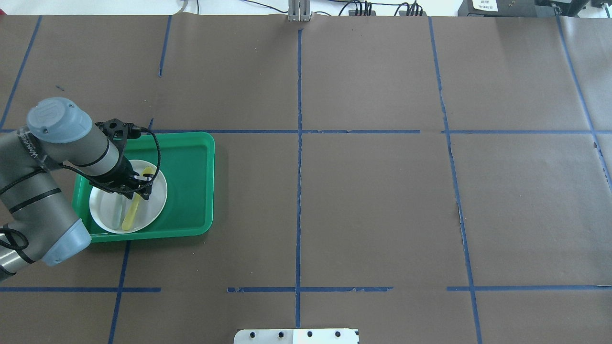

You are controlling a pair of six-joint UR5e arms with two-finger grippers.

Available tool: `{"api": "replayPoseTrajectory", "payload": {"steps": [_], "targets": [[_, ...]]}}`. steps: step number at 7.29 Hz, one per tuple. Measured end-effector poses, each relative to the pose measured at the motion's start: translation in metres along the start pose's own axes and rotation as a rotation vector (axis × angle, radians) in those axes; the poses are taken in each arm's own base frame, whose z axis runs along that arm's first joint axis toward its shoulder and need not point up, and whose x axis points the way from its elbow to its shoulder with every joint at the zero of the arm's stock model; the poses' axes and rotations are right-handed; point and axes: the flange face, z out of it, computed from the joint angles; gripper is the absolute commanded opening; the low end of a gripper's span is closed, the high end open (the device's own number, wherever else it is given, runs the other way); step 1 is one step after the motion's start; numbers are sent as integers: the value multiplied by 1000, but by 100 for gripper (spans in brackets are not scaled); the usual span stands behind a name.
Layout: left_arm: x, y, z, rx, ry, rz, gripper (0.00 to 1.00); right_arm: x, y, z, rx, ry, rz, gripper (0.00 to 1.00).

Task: Place spoon
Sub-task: 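Lower the left gripper and close it on the yellow spoon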

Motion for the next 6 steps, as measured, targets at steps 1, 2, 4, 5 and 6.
{"api": "replayPoseTrajectory", "payload": {"steps": [1,2,4,5,6], "targets": [[0,0,-1,1,1,1,12,0,0,0,0,0,0,100],[0,0,-2,2,2,2,6,0,0,0,0,0,0,100],[-2,3,-7,6,5,11,0,0,0,0,0,0,0,100],[-4,7,-14,10,8,27,0,0,0,0,0,0,0,100],[-8,12,-23,17,12,41,0,0,0,0,0,0,0,100]]}}
